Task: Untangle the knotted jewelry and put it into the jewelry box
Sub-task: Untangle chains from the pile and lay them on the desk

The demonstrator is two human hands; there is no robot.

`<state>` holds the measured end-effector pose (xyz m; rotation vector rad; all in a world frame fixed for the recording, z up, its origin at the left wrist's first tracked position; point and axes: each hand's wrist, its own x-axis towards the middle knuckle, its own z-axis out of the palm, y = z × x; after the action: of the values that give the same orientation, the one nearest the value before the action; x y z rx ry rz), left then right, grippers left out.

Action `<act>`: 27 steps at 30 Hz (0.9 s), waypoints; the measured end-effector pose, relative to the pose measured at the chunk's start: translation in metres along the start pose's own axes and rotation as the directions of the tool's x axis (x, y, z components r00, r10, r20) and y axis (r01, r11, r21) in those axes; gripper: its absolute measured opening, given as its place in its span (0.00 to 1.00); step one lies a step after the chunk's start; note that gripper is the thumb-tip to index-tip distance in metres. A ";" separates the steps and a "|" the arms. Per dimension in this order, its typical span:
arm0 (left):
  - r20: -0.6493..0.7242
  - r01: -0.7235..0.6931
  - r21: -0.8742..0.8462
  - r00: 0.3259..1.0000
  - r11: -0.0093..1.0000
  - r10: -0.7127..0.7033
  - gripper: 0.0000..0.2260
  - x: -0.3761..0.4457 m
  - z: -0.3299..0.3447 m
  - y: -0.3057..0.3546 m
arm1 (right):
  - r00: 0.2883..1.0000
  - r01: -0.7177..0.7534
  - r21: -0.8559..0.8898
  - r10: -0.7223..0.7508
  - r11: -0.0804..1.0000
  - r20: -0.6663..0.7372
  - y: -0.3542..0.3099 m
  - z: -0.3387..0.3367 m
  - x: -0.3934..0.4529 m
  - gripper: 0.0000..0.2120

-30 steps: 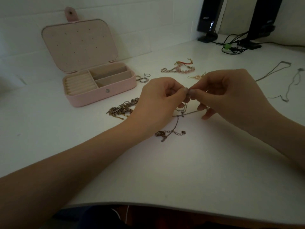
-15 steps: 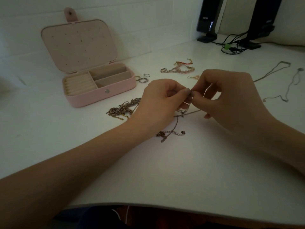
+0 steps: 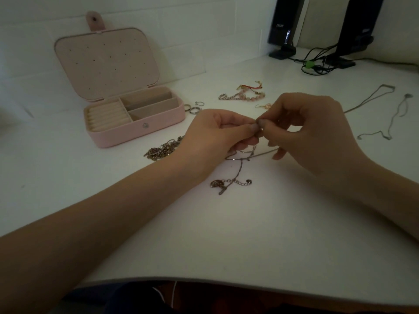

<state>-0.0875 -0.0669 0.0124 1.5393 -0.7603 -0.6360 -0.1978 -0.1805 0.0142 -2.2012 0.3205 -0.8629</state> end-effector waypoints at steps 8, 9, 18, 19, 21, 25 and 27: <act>-0.017 -0.045 0.092 0.999 0.995 0.047 0.02 -0.003 0.000 0.001 | 0.991 -0.120 0.159 0.107 0.980 0.085 0.002 -0.002 0.004 0.04; -0.022 -0.053 0.111 0.998 0.992 0.056 0.02 -0.003 0.000 0.001 | 0.991 -0.111 0.153 0.098 0.982 0.090 0.002 -0.002 0.003 0.03; -0.051 -0.168 0.340 0.979 0.925 0.197 0.05 -0.003 0.002 -0.003 | 0.998 -0.007 -0.043 0.010 0.999 0.069 -0.002 -0.001 -0.001 0.03; -0.046 -0.164 0.345 0.980 0.924 0.191 0.05 -0.003 0.002 -0.003 | 0.997 0.007 -0.064 -0.002 0.998 0.075 -0.004 0.000 -0.002 0.02; -0.039 -0.164 0.347 0.981 0.924 0.188 0.05 -0.003 0.003 -0.003 | 0.996 0.034 -0.105 -0.025 0.994 0.087 -0.006 0.001 -0.003 0.03; -0.022 -0.197 0.362 0.975 0.911 0.220 0.05 -0.004 0.002 -0.001 | 0.994 -0.001 -0.079 0.009 0.997 0.106 -0.007 0.002 -0.003 0.02; -0.008 -0.213 0.361 0.973 0.908 0.232 0.04 -0.004 0.002 0.000 | 0.989 -0.072 -0.002 0.072 0.997 0.126 -0.006 0.003 -0.002 0.03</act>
<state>-0.0914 -0.0645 0.0120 1.7574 -1.0389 -0.2952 -0.1971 -0.1736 0.0160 -2.2163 0.3351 -0.6813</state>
